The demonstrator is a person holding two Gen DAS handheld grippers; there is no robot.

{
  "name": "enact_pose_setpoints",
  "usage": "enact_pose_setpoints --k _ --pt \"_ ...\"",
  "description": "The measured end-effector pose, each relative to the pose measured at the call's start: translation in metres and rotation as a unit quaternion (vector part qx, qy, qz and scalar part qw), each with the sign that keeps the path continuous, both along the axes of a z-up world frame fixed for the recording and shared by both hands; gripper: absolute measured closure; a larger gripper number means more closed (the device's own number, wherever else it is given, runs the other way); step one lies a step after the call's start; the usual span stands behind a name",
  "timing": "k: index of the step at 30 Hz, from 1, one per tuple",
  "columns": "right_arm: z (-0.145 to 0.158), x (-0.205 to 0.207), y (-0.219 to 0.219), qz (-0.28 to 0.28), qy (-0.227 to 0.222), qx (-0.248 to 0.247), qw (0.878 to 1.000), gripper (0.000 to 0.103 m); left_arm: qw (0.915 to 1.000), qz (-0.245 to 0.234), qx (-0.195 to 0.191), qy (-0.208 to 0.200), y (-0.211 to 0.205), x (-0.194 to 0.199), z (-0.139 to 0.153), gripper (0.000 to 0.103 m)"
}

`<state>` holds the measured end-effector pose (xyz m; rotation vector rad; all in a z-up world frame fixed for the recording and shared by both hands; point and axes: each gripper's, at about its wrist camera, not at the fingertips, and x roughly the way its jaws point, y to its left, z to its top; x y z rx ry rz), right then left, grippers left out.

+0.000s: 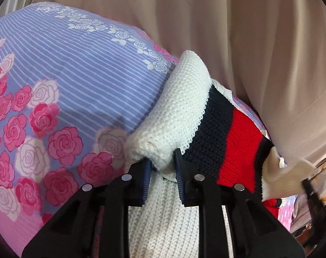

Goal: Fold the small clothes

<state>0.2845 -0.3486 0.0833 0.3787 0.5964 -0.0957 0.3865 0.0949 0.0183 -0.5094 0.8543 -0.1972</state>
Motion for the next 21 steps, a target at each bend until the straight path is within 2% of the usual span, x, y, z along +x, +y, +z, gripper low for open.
enact_pose_setpoints --k 2,4,5,7,10,11,12,17,19,20,21 --pt "-0.031 0.002 -0.052 -0.073 0.046 0.037 0.996 0.099 0.9998 0.001 0.021 -0.006 -0.007 -0.002 0.001 0.082" --pt "-0.066 0.011 -0.072 -0.113 0.116 0.018 0.987 0.1 0.9989 0.004 0.045 -0.013 -0.015 -0.003 0.002 0.082" --pt "-0.08 0.013 -0.076 -0.106 0.13 0.02 0.986 0.103 0.9987 0.004 0.049 -0.014 -0.017 -0.004 0.003 0.082" --pt "-0.074 0.003 -0.072 -0.101 0.104 0.029 0.989 0.101 0.999 0.001 0.041 -0.017 -0.018 -0.006 0.004 0.081" --pt "-0.06 -0.009 -0.075 -0.081 0.057 0.079 0.992 0.073 0.9999 -0.002 -0.001 -0.01 -0.007 -0.009 0.006 0.076" --pt "-0.057 -0.015 -0.077 -0.076 0.046 0.086 0.992 0.057 0.9999 0.0 -0.014 -0.009 -0.003 -0.011 0.007 0.074" --pt "-0.056 -0.014 -0.076 -0.063 0.043 0.091 0.993 0.049 0.9997 -0.001 -0.024 -0.009 -0.001 -0.012 0.009 0.07" --pt "-0.071 0.015 -0.045 -0.012 0.087 0.078 0.993 0.049 0.9985 -0.005 -0.054 0.003 0.002 -0.017 0.011 0.058" --pt "-0.072 0.023 -0.029 -0.01 0.093 0.044 0.995 0.049 0.9976 -0.003 -0.069 0.007 0.0 -0.018 0.008 0.053" --pt "-0.067 0.028 -0.02 0.003 0.091 0.026 0.995 0.065 0.9976 -0.004 -0.068 0.006 0.0 -0.018 0.007 0.053" --pt "-0.065 0.036 -0.016 0.019 0.088 0.024 0.996 0.093 0.998 -0.006 -0.063 0.004 -0.001 -0.017 0.007 0.054"
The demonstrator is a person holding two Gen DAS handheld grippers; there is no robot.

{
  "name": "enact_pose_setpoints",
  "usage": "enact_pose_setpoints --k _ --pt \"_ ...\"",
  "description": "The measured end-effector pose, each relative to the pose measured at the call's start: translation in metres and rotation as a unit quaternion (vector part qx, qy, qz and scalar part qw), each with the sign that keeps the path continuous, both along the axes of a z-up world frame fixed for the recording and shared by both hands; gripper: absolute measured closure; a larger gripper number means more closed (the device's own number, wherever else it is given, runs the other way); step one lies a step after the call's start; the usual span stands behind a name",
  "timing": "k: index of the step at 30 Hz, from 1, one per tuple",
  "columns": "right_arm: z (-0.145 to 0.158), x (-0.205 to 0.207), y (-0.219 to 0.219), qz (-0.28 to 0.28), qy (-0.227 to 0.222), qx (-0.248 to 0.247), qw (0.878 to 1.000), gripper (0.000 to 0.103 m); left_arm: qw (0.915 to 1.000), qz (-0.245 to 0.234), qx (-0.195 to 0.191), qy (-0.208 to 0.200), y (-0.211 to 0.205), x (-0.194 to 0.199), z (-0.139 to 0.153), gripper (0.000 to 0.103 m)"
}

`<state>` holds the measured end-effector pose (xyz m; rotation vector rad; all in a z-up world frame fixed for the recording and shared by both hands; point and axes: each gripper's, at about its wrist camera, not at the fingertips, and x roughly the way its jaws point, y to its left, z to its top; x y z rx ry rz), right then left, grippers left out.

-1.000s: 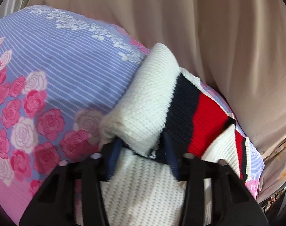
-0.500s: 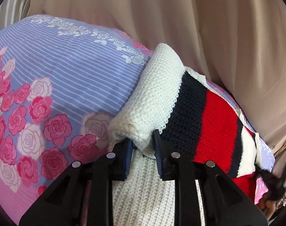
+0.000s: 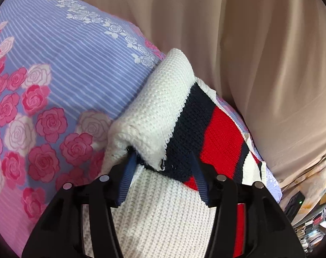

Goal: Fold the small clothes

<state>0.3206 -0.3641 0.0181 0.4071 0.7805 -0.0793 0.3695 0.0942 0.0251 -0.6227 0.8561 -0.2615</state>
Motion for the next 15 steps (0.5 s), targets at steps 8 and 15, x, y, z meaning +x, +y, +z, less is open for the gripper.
enact_pose_setpoints --k 8,15 --pt "0.06 -0.032 -0.011 -0.032 -0.1 -0.022 0.994 0.094 0.9998 0.011 0.019 0.002 0.005 0.013 -0.007 0.089" --pt "0.05 -0.036 -0.022 -0.044 -0.064 -0.002 0.997 0.095 0.9948 0.011 0.098 -0.023 -0.028 0.013 -0.007 0.089"
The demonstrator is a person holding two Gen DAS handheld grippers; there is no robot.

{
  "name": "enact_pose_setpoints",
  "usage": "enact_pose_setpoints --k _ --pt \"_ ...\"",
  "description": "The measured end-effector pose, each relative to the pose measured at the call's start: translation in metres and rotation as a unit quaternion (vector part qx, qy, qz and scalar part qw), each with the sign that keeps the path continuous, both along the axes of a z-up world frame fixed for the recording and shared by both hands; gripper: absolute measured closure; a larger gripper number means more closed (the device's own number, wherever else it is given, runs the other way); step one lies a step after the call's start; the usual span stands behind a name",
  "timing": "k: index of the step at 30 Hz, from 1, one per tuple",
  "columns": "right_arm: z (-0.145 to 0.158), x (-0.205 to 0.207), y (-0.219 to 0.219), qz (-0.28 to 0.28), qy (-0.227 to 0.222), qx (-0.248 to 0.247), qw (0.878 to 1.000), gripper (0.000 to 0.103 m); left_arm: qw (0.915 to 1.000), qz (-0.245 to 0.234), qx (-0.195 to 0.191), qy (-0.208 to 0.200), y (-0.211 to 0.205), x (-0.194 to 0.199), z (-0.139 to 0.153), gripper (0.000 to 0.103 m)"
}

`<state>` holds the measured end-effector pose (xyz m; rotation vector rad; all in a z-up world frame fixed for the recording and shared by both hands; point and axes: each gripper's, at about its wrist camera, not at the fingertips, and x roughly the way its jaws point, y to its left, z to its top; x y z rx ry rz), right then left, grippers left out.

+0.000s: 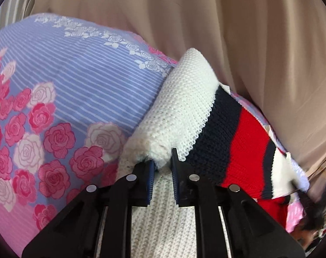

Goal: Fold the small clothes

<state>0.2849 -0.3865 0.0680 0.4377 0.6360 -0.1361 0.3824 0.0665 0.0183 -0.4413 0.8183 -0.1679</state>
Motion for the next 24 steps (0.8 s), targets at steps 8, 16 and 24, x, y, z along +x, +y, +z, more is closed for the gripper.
enact_pose_setpoints --k 8,16,24 --pt "-0.008 0.003 0.005 0.0 0.055 -0.017 0.998 0.095 0.9988 -0.004 0.046 -0.014 -0.029 -0.008 0.003 0.089" --pt "0.03 -0.017 0.016 -0.018 0.056 -0.104 0.993 0.076 0.9991 0.003 0.038 -0.017 -0.026 -0.008 0.004 0.087" --pt "0.077 0.081 0.161 0.18 0.012 -0.062 0.982 0.06 0.9995 0.009 0.024 -0.018 -0.023 -0.013 0.002 0.086"
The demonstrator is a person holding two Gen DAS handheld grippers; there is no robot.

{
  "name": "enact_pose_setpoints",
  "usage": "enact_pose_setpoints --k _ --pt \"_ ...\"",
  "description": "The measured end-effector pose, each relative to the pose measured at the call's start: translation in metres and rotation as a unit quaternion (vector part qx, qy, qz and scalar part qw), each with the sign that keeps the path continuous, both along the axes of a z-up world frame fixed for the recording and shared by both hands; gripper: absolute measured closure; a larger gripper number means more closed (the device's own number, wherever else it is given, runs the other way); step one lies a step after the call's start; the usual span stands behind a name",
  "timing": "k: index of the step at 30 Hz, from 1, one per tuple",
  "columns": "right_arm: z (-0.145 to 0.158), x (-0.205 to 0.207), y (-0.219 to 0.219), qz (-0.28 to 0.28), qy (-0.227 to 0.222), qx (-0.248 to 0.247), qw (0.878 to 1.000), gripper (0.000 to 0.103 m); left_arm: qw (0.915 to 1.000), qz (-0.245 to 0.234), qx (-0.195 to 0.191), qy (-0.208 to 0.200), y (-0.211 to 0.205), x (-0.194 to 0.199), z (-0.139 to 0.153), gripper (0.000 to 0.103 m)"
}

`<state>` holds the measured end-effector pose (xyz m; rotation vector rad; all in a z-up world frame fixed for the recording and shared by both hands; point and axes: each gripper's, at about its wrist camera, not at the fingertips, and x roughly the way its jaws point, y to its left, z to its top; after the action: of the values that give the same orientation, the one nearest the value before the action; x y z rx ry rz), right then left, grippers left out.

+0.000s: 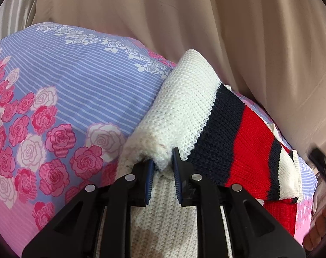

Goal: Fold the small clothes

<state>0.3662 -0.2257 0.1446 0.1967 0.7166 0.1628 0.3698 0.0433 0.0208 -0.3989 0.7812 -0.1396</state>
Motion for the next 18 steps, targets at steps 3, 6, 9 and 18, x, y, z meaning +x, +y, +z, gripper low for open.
enact_pose_setpoints --k 3,6,9,18 --pt "-0.014 0.037 0.043 0.043 0.019 0.012 0.999 0.048 1.0 0.0 -0.002 -0.002 0.002 -0.004 0.0 0.086" --pt "-0.036 0.061 0.067 0.065 0.032 0.007 0.997 0.04 1.0 0.0 0.002 -0.003 0.003 -0.005 -0.002 0.086" --pt "-0.055 0.082 0.093 0.083 0.048 -0.009 0.995 0.035 1.0 0.002 0.003 -0.003 0.003 -0.002 -0.006 0.085" --pt "-0.047 0.101 0.106 0.072 0.013 -0.053 0.996 0.097 0.9999 0.001 0.015 -0.004 -0.003 -0.001 -0.006 0.085"
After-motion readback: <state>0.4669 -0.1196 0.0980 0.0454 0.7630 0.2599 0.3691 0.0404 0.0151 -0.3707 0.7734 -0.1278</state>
